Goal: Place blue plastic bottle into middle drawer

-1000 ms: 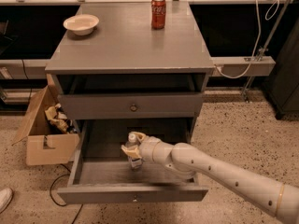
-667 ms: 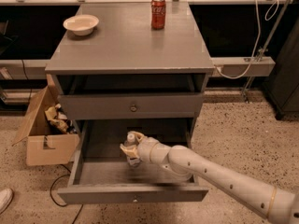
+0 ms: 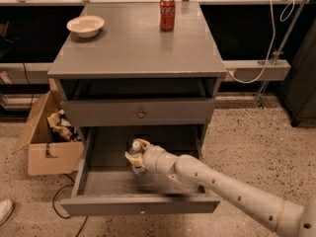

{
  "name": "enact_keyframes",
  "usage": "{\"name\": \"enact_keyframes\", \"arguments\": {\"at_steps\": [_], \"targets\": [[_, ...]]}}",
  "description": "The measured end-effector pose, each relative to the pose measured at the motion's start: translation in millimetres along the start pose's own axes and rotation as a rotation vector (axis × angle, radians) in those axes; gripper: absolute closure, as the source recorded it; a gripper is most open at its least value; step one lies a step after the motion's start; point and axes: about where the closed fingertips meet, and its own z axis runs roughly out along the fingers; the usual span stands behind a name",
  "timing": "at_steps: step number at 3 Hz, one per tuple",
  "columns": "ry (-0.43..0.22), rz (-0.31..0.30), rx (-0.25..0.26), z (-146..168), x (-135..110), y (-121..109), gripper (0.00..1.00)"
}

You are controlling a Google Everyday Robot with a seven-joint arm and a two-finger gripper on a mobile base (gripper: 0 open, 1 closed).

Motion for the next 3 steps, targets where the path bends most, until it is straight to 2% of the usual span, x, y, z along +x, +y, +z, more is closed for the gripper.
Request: {"name": "enact_keyframes", "arguments": {"at_steps": [3], "targets": [[0.0,0.0,0.0,0.1,0.0,0.1,0.11]]}}
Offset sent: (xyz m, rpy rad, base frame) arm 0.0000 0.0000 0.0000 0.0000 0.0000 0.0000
